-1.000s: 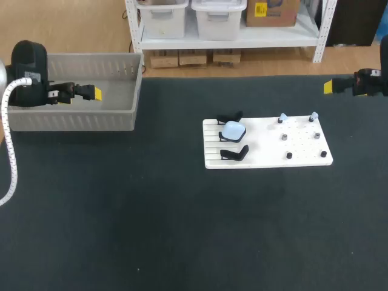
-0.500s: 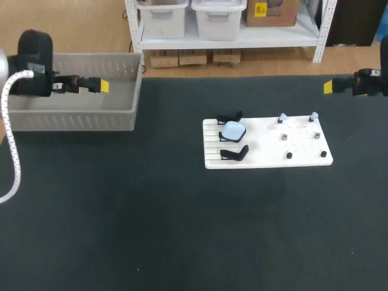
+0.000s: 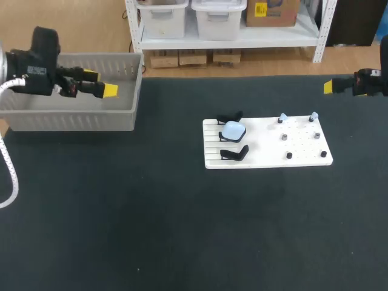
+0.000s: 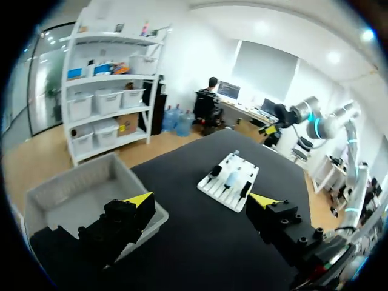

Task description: Pick up each earbud case from the left stands, insert the matching earbuds, close the lid, and place the case in the box.

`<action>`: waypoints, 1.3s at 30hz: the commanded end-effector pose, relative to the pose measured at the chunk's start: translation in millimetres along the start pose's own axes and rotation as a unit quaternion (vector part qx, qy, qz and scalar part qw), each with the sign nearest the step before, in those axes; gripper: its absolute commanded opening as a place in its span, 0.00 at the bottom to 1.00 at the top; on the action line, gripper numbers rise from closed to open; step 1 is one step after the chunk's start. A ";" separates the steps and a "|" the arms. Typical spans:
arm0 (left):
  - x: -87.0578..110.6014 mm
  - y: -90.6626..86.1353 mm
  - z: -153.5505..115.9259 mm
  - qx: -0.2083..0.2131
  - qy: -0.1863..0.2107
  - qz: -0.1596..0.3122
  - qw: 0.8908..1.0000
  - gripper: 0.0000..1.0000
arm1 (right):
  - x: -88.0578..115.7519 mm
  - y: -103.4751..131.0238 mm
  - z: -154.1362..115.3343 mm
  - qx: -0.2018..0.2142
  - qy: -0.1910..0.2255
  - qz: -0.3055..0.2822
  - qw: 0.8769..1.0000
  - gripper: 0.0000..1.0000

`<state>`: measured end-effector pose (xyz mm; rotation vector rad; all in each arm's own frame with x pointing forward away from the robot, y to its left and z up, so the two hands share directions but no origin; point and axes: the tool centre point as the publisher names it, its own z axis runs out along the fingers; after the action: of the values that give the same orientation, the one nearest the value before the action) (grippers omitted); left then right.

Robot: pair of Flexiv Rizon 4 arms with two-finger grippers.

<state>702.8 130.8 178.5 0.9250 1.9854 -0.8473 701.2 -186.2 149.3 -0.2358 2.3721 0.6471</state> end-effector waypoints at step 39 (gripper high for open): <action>22.1 -25.6 73.7 0.202 0.033 0.175 0.963 1.00 | 0.0 0.2 -0.4 0.001 0.000 0.000 1.000 1.00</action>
<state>698.3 74.4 137.7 1.5125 1.6555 -1.0475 701.2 -186.2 149.3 -0.2358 2.3722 0.6472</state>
